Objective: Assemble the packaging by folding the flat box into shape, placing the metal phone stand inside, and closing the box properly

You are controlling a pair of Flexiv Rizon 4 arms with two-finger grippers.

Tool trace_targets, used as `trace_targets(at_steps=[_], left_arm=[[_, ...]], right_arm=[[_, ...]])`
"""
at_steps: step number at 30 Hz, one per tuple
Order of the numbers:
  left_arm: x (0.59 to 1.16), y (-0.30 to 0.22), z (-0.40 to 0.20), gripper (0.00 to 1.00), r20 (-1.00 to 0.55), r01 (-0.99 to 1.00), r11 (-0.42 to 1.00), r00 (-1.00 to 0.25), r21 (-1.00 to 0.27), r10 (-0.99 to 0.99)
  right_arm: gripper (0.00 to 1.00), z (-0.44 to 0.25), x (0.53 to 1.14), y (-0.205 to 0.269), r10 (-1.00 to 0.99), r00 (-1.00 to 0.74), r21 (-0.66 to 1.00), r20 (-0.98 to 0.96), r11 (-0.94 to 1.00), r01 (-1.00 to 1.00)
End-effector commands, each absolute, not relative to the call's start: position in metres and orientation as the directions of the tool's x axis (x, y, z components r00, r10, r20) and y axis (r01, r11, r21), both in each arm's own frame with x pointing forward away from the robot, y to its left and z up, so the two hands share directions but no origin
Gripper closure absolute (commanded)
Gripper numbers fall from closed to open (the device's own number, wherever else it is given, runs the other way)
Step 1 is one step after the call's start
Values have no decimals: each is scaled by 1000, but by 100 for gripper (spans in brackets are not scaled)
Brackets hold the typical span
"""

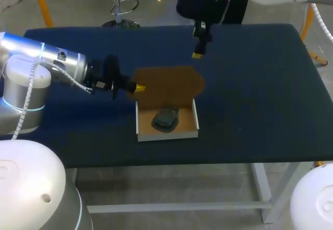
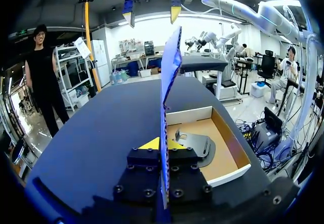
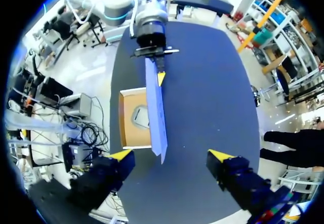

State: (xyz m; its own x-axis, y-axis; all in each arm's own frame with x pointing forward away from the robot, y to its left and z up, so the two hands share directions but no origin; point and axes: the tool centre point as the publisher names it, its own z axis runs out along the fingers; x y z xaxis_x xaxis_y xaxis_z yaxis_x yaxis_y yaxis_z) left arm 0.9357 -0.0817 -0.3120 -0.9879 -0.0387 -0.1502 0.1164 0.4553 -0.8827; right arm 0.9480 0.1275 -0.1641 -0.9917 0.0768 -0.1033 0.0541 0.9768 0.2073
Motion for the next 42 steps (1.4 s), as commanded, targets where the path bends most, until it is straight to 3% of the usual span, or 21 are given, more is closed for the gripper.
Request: trace_targets(at_steps=[1, 12, 13, 14, 15, 18, 21, 25, 42], left_arm=[[935, -82, -315, 100, -150, 117, 455, -988, -883, -37], [935, -82, -315, 100, -150, 117, 455, -988, -883, -37], [935, -82, -315, 100, -150, 117, 455, -988, -883, -37], [935, -82, -315, 100, -150, 117, 455, -988, -883, -37], [935, -82, -315, 100, -150, 117, 455, -988, -883, -37], [935, -82, -315, 100, -150, 117, 455, -988, -883, -37], [935, -82, -315, 100, -150, 117, 455, -988, -883, -37], [935, -82, -315, 100, -150, 117, 455, -988, -883, -37], [935, -82, -315, 100, -150, 117, 455, -988, -883, -37]], right_arm=[[0, -168, 944, 130, 75, -986, 228, -148, 973, 40], [0, -169, 963, 164, -7, -986, 176, -165, 984, -37], [29, -171, 965, 167, -11, -987, 172, -161, 984, -39], [44, -173, 967, 169, -14, -987, 172, -159, 984, -41], [46, -174, 969, 172, -15, -988, 170, -154, 985, -41], [44, -180, 975, 177, -10, -991, 167, -135, 985, -33], [53, -184, 980, 182, -3, -993, 164, -119, 986, -23], [56, -192, 986, 191, 3, -995, 147, -102, 989, -12], [57, -222, 988, 216, -28, -999, 111, -38, 993, -32]])
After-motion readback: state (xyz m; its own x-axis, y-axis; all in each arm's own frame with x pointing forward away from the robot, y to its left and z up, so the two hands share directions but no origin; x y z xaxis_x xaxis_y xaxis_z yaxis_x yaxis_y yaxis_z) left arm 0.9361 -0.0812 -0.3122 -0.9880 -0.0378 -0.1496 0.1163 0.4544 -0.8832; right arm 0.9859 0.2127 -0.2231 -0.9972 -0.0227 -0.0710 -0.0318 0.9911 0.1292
